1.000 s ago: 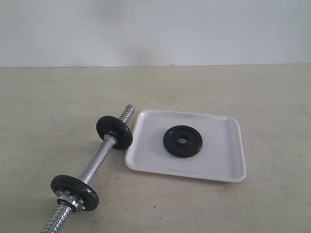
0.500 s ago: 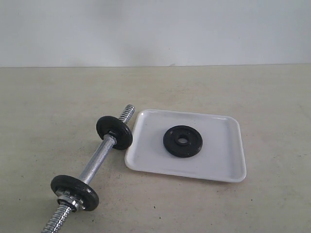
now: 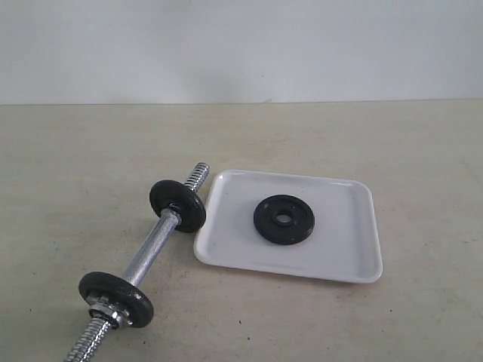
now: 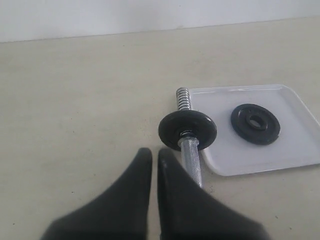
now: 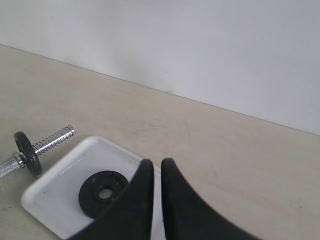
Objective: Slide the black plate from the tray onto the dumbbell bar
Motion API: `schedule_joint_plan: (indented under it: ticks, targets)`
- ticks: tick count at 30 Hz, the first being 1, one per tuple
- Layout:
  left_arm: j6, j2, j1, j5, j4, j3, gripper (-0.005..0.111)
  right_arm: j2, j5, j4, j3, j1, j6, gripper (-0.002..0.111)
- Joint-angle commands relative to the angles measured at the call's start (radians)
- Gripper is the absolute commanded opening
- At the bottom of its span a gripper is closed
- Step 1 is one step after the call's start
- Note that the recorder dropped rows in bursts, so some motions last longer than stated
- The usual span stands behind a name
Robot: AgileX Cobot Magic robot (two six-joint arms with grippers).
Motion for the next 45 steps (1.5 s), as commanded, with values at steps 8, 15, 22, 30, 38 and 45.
schedule_joint_plan:
  ticks: [8, 15, 22, 30, 38, 45]
  targets:
    - [0.013, -0.008, -0.006, -0.053, -0.084, -0.008, 0.004, 0.002, -0.007, 0.002, 0.004, 0.001, -0.003, 0.004]
    - [0.144, -0.008, -0.006, -0.05, -0.188, -0.008, 0.031, 0.002, -0.007, 0.002, 0.004, 0.001, -0.003, 0.004]
    - [0.116, 0.016, -0.006, -0.088, -0.245, -0.007, 0.107, 0.002, -0.007, 0.002, 0.004, 0.001, -0.003, 0.004]
    - [0.087, 0.104, -0.006, -0.045, -0.366, -0.003, 0.11, 0.002, -0.007, 0.006, 0.004, 0.001, -0.003, 0.004]
    - [0.245, 0.312, -0.006, 0.026, -0.47, -0.003, 0.11, 0.002, -0.007, 0.033, 0.004, 0.001, -0.003, 0.004]
    - [0.538, 0.498, -0.006, 0.034, -0.662, -0.005, 0.11, 0.002, -0.014, 0.108, 0.004, 0.001, -0.003, 0.004]
